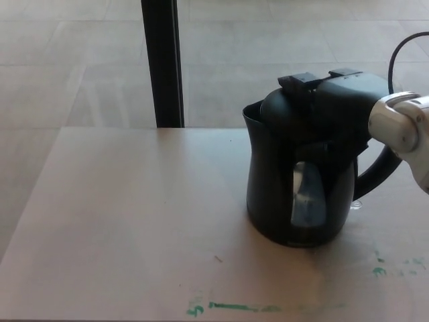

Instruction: The robot uses its right hand to push down on the lid of a kettle kept in the middle of the desk to close it

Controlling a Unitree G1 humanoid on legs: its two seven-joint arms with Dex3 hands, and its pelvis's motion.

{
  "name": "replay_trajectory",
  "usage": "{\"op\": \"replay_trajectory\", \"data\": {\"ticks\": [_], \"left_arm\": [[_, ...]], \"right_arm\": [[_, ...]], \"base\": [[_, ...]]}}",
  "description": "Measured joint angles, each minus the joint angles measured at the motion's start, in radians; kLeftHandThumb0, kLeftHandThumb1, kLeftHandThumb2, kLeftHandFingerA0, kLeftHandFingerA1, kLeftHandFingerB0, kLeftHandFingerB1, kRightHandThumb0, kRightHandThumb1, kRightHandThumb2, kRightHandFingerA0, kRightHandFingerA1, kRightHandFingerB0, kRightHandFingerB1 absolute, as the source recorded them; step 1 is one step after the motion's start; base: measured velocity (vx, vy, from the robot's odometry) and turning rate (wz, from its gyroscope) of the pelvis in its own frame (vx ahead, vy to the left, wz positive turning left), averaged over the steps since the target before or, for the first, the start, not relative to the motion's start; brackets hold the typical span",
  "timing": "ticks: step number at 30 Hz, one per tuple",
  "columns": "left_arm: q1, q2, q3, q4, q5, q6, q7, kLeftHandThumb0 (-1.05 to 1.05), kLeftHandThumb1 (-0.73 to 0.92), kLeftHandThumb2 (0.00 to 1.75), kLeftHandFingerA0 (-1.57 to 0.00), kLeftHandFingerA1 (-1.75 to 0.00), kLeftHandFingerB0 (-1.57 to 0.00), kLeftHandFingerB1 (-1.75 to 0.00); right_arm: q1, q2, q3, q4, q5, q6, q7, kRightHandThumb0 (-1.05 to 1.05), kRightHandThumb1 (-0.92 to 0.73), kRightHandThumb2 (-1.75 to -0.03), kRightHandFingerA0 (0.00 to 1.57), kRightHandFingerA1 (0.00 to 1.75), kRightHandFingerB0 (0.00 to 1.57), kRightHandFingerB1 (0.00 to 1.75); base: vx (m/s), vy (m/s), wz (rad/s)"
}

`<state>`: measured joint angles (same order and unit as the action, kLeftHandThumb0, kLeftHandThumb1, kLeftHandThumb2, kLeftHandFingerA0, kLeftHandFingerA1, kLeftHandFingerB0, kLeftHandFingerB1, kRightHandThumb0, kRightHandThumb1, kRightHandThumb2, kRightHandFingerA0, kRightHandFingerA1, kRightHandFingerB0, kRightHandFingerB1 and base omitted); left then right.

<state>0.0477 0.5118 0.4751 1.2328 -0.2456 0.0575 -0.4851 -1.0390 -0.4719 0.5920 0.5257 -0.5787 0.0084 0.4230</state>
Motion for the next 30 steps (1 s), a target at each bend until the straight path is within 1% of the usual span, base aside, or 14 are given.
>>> {"op": "replay_trajectory", "data": {"ticks": [1, 2, 8, 12, 13, 14, 15, 16, 17, 18, 19, 28, 29, 30], "left_arm": [[0.000, 0.000, 0.000, 0.000, 0.000, 0.000, 0.000, -0.70, 0.54, 0.87, -0.50, -0.58, -0.28, -0.46], [-0.001, 0.000, 0.000, 0.001, 0.000, 0.000, 0.000, -0.62, 0.64, 0.59, -0.54, -0.47, -0.31, -0.33], [0.000, 0.000, 0.000, 0.001, -0.002, 0.000, 0.000, -0.64, 0.64, 0.60, -0.51, -0.46, -0.28, -0.33], [0.001, -0.001, 0.000, 0.000, -0.002, 0.000, -0.001, -0.63, 0.63, 0.59, -0.54, -0.48, -0.28, -0.33], [0.001, -0.001, 0.000, 0.000, -0.002, 0.000, -0.001, -0.69, 0.53, 0.88, -0.49, -0.59, -0.25, -0.46], [0.001, -0.001, 0.000, 0.000, -0.003, 0.000, -0.001, -0.64, 0.64, 0.60, -0.56, -0.49, -0.32, -0.34], [0.002, -0.001, 0.000, 0.000, -0.003, 0.000, -0.001, -0.67, 0.51, 0.89, -0.51, -0.61, -0.24, -0.46], [0.003, -0.001, 0.000, 0.000, -0.003, 0.000, -0.001, -0.67, 0.51, 0.89, -0.51, -0.61, -0.24, -0.46], [0.006, -0.001, 0.000, 0.000, -0.003, 0.000, -0.001, -0.66, 0.63, 0.59, -0.57, -0.50, -0.34, -0.34], [0.007, -0.001, 0.000, -0.001, -0.003, 0.000, -0.001, -0.73, 0.53, 0.87, -0.53, -0.61, -0.30, -0.47], [0.008, -0.001, 0.000, -0.001, -0.003, 0.000, -0.001, -0.71, 0.54, 0.88, -0.53, -0.61, -0.30, -0.47], [0.015, -0.001, -0.002, 0.000, -0.003, 0.000, 0.000, -0.73, 0.51, 0.88, -0.55, -0.61, -0.33, -0.48], [0.017, -0.001, -0.002, 0.000, -0.003, 0.000, 0.000, -0.74, 0.53, 0.87, -0.55, -0.62, -0.30, -0.46], [0.017, -0.001, -0.002, 0.001, -0.003, 0.000, 0.000, -0.72, 0.54, 0.88, -0.55, -0.62, -0.29, -0.46]], "right_arm": [[-0.004, 0.000, -0.007, 0.001, 0.004, 0.000, 0.011, -0.82, -0.64, -1.10, 0.05, 0.50, 0.00, 0.31], [-0.009, 0.001, -0.021, 0.008, 0.015, -0.003, 0.028, -0.95, -0.71, -1.15, 0.07, 0.34, 0.07, 0.13], [-0.040, 0.007, -0.106, 0.056, 0.081, -0.003, 0.113, -0.99, -0.72, -1.18, 0.07, 0.09, 0.06, 0.08], [-0.048, 0.007, -0.190, 0.057, 0.134, 0.018, 0.164, -0.91, -0.73, -1.20, 0.01, 0.19, 0.01, 0.12], [-0.049, 0.006, -0.213, 0.057, 0.150, 0.024, 0.178, -0.93, -0.77, -1.21, 0.04, 0.23, 0.05, 0.11], [-0.049, 0.003, -0.238, 0.055, 0.164, 0.028, 0.190, -0.96, -0.92, -0.78, 0.00, 0.37, 0.00, 0.27], [-0.049, -0.003, -0.266, 0.054, 0.179, 0.033, 0.200, -0.87, -0.71, -1.19, 0.01, 0.27, 0.02, 0.17], [-0.049, -0.008, -0.281, 0.053, 0.188, 0.036, 0.206, -0.87, -0.71, -1.19, 0.01, 0.27, 0.02, 0.17], [-0.049, -0.016, -0.317, 0.051, 0.206, 0.043, 0.218, -0.90, -0.73, -1.20, 0.04, 0.22, 0.05, 0.14], [-0.049, -0.025, -0.344, 0.051, 0.220, 0.049, 0.226, -1.01, -0.73, -0.92, 0.01, 0.25, 0.01, 0.20], [-0.049, -0.037, -0.377, 0.051, 0.235, 0.056, 0.236, -0.94, -0.75, -1.21, 0.02, 0.16, 0.02, 0.11], [-0.028, -0.197, -0.662, 0.073, 0.351, 0.095, 0.290, -0.94, -0.75, -1.23, 0.00, 0.15, 0.00, 0.09], [-0.019, -0.219, -0.697, 0.080, 0.362, 0.100, 0.295, -1.01, -0.92, -0.71, 0.00, 0.30, 0.00, 0.26], [-0.009, -0.239, -0.730, 0.085, 0.374, 0.103, 0.298, -0.98, -0.72, -1.20, 0.08, 0.24, 0.07, 0.16]], "base": [[0.00, 0.000, 0.00], [0.00, 0.000, 0.00], [0.00, 0.000, 0.00], [0.00, 0.000, 0.00], [0.00, 0.000, 0.00], [0.00, 0.000, 0.00], [0.00, 0.000, 0.00], [0.00, 0.000, 0.00], [0.00, 0.000, 0.00], [0.00, 0.000, 0.00], [0.00, 0.000, 0.00], [0.00, 0.000, 0.00], [0.00, 0.000, 0.00], [0.00, 0.000, 0.00]]}}
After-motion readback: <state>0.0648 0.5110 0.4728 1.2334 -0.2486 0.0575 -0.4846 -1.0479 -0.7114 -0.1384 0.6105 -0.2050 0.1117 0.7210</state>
